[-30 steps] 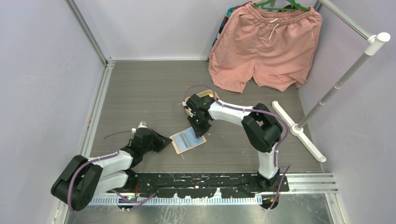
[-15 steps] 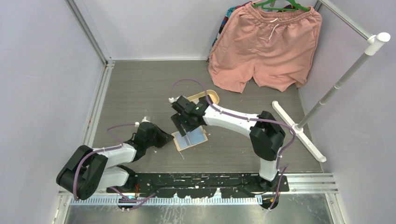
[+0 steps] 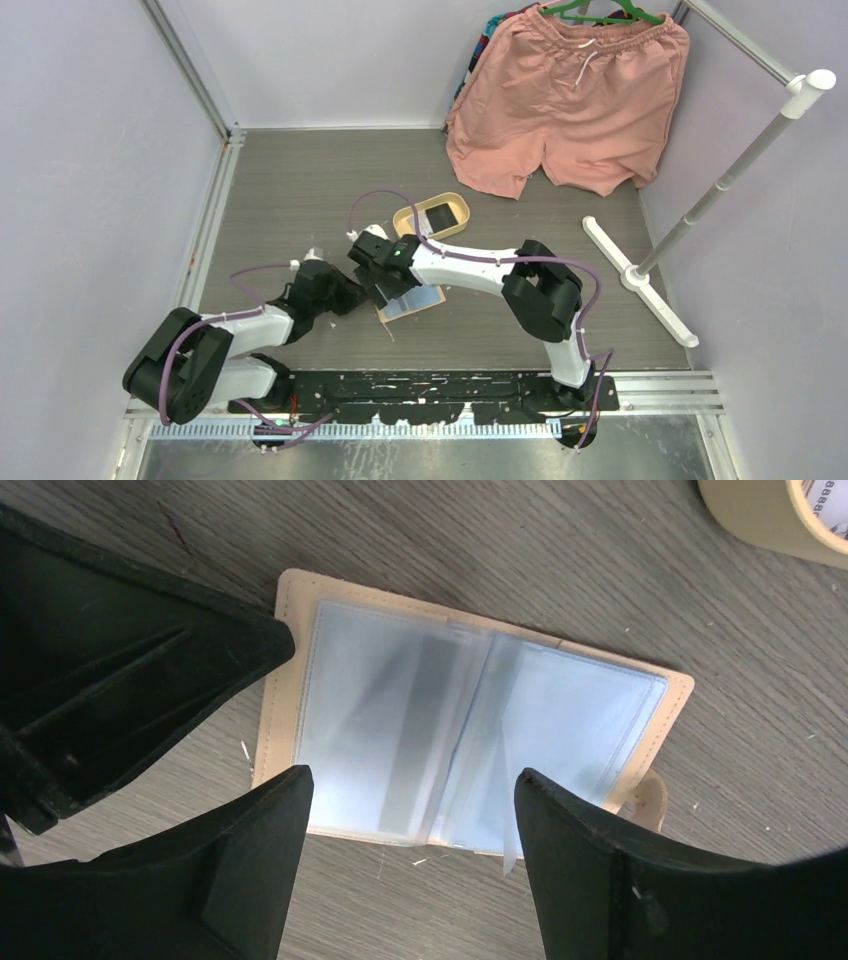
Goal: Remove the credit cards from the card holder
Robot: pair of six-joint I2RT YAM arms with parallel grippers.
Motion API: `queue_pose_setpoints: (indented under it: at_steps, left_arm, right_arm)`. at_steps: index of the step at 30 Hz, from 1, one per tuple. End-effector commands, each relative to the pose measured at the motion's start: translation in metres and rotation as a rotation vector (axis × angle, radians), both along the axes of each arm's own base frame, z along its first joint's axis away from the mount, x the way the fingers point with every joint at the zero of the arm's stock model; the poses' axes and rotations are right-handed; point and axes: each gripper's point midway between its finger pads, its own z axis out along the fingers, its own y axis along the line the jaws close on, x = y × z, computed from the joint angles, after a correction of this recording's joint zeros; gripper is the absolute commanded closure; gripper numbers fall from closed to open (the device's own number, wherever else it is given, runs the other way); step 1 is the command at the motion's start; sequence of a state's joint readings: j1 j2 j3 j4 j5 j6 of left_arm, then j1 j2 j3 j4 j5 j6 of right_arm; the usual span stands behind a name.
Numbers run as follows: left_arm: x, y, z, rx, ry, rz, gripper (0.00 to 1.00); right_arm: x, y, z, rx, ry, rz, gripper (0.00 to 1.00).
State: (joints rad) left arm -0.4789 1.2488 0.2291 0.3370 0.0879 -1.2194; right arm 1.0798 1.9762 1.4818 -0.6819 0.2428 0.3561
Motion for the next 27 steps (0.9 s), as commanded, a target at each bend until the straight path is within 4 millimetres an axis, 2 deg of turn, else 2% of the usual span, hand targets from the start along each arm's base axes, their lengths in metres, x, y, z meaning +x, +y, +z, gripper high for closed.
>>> queue_pose_setpoints:
  at_steps: [1,11,21,27]
  left_arm:
    - [0.011,-0.004,0.009,0.004,-0.048,-0.006,1.00]
    - [0.011,-0.004,0.008,0.006,-0.043,-0.009,1.00]
    - [0.011,-0.005,0.007,0.008,-0.039,-0.013,1.00]
    - [0.011,-0.005,0.006,0.010,-0.037,-0.014,1.00]
  right_arm:
    - [0.009,0.011,0.007,0.047,-0.043,-0.028,0.21]
    - [0.001,0.016,-0.010,0.037,-0.014,-0.009,0.21]
    - [0.000,-0.004,-0.029,-0.041,-0.016,-0.016,0.19]
    - [0.002,-0.020,-0.032,-0.033,-0.003,-0.051,0.19]
